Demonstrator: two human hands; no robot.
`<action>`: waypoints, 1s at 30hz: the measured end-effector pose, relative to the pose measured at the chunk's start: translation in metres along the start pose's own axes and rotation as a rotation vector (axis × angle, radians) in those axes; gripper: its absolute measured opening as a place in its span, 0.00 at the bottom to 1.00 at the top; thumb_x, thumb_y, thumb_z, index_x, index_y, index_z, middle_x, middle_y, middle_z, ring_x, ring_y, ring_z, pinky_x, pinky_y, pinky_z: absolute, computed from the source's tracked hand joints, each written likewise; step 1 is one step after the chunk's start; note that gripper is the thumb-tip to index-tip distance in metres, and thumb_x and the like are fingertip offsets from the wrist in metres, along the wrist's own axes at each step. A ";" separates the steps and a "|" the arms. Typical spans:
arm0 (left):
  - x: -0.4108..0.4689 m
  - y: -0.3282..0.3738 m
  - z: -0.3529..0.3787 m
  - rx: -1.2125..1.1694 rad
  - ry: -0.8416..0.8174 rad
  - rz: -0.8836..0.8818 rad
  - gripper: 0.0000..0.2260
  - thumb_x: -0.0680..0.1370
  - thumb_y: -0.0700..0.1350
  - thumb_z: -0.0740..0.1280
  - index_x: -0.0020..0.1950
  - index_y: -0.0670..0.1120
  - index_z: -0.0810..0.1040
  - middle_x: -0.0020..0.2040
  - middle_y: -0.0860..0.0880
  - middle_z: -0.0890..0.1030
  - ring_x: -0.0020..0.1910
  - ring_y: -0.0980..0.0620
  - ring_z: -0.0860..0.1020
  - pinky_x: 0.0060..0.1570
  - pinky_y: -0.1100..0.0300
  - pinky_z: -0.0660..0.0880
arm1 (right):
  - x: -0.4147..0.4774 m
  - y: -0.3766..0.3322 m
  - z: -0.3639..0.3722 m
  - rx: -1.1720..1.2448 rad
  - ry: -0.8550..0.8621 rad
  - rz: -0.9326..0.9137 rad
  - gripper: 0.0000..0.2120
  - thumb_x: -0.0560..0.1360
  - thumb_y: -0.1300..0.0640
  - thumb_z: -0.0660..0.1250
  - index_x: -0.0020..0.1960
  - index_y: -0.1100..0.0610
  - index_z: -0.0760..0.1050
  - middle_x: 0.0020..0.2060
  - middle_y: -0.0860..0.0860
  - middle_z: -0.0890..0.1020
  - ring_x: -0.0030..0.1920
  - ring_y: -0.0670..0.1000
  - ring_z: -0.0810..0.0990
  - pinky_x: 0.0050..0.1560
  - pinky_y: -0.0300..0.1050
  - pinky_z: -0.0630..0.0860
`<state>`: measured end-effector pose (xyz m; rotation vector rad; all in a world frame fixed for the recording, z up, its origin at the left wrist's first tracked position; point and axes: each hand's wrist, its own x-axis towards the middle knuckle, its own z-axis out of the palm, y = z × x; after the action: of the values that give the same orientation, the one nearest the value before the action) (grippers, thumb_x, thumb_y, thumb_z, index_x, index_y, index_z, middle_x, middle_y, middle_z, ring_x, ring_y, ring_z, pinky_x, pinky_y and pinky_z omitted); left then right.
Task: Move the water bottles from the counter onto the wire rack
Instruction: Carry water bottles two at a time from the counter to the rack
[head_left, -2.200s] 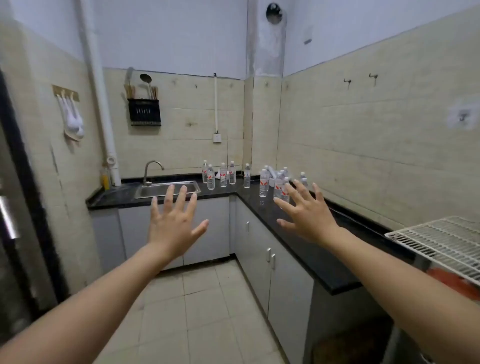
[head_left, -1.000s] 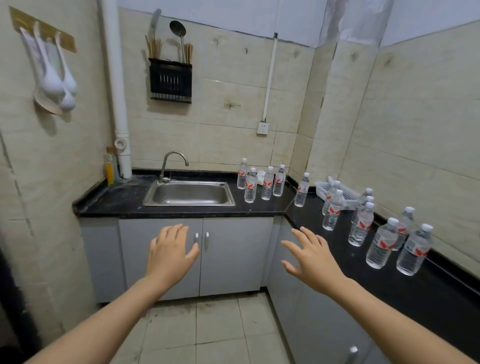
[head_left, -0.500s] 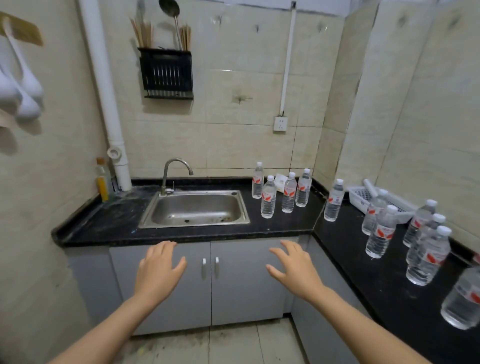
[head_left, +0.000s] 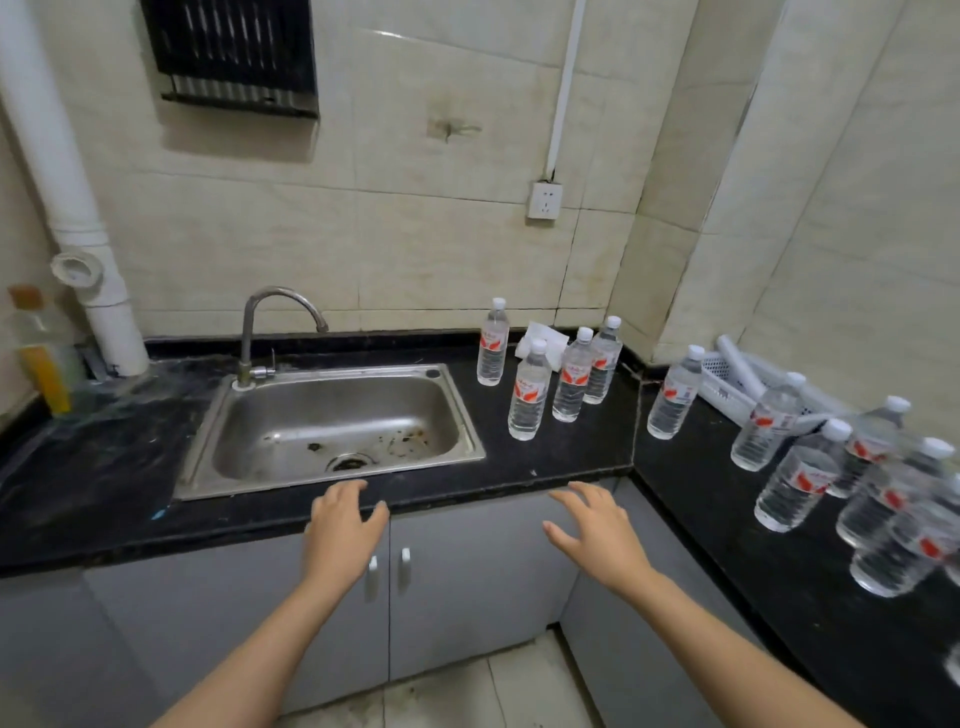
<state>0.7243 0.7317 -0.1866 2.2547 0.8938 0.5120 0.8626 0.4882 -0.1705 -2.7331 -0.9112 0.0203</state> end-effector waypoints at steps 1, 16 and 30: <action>0.016 0.002 0.007 -0.015 -0.020 0.016 0.19 0.76 0.46 0.62 0.65 0.41 0.70 0.66 0.42 0.72 0.64 0.43 0.68 0.60 0.50 0.67 | 0.010 0.001 0.003 0.016 0.002 0.036 0.23 0.77 0.44 0.58 0.70 0.50 0.64 0.71 0.51 0.64 0.72 0.51 0.58 0.69 0.48 0.59; 0.072 0.016 0.156 -0.190 -0.445 -0.026 0.18 0.76 0.43 0.64 0.64 0.38 0.71 0.65 0.39 0.72 0.66 0.42 0.68 0.63 0.56 0.62 | 0.039 0.035 0.082 0.366 0.022 0.532 0.20 0.77 0.50 0.61 0.67 0.54 0.67 0.67 0.52 0.70 0.68 0.52 0.64 0.68 0.47 0.62; 0.221 0.112 0.253 -0.204 -0.266 0.034 0.32 0.72 0.49 0.69 0.72 0.44 0.60 0.71 0.43 0.67 0.70 0.45 0.65 0.68 0.51 0.64 | 0.251 0.146 0.068 0.574 0.203 0.399 0.23 0.74 0.53 0.66 0.68 0.58 0.67 0.65 0.57 0.72 0.66 0.56 0.67 0.66 0.47 0.63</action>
<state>1.0695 0.7195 -0.2637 2.0929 0.6395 0.2934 1.1441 0.5404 -0.2550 -2.2719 -0.2377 0.0671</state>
